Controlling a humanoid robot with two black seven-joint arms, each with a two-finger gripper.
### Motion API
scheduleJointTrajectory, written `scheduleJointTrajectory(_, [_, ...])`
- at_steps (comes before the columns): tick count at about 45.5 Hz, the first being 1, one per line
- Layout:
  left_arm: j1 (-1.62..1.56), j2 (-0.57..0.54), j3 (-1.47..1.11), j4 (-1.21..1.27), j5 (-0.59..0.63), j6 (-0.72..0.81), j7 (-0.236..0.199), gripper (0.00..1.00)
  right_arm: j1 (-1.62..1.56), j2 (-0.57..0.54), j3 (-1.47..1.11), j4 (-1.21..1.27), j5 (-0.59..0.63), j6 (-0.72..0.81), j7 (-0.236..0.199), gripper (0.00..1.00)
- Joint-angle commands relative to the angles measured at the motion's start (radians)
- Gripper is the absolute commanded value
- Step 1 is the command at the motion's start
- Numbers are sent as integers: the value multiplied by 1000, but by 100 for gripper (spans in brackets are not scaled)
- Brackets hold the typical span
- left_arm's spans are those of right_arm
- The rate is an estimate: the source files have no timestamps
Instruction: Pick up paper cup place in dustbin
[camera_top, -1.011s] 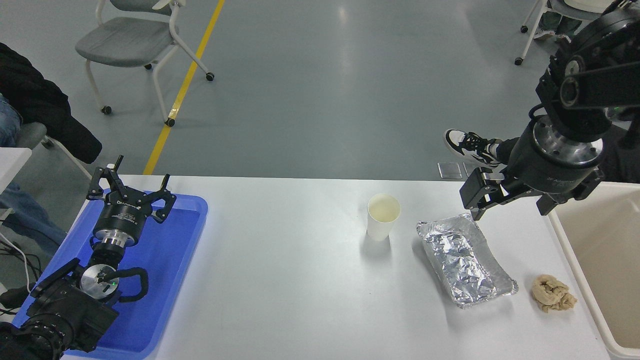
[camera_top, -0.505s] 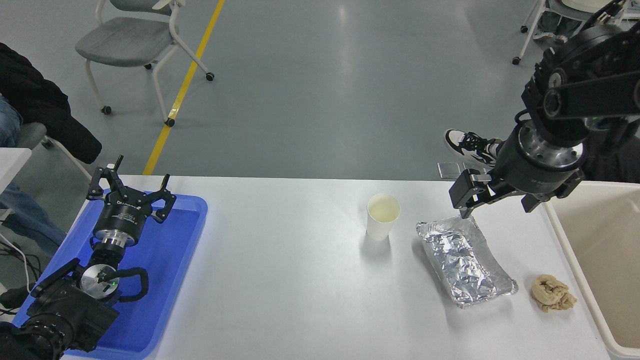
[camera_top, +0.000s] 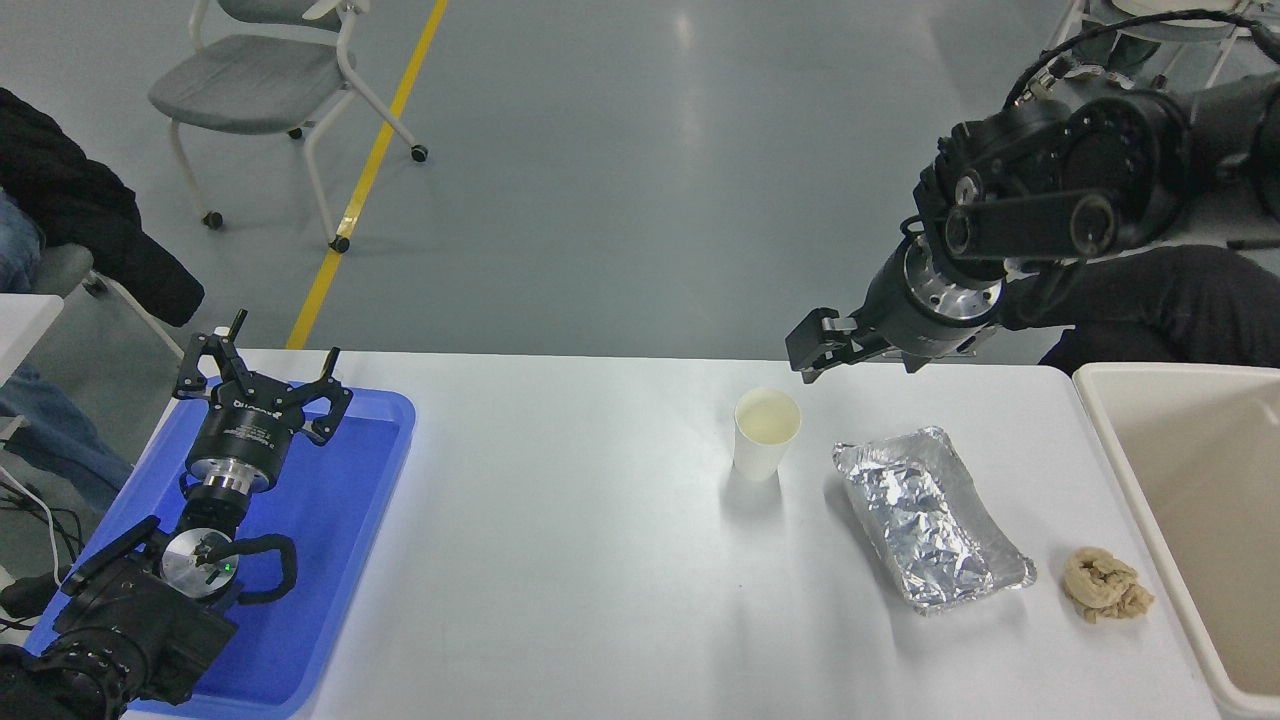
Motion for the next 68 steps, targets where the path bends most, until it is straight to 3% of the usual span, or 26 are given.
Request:
scheduleJointTrajectory(1, [-2, 0, 0, 3, 0, 0, 0, 100, -246, 14, 90, -200, -17, -135, -1, 100])
scheduleJointTrajectory(10, [-2, 0, 0, -1, 0, 0, 0, 100, -401, 13, 160, -303, -138, -183, -1, 100])
scheduleJointTrajectory(35, [-2, -3, 0, -1, 0, 0, 0, 100, -648, 2, 304, -450, -244, -258, -3, 100])
scheduleJointTrajectory(58, [-3, -5, -2, 3, 0, 0, 0, 100, -725, 3, 330, -487, -252, -278, -4, 98])
scheduleJointTrajectory(63, [-3, -5, -2, -1, 0, 0, 0, 100, -731, 2, 330, -487, -252, -278, -6, 90])
scheduleJointTrajectory(68, [-3, -5, -2, -1, 0, 0, 0, 100, -731, 2, 332, -487, -250, -278, -6, 63])
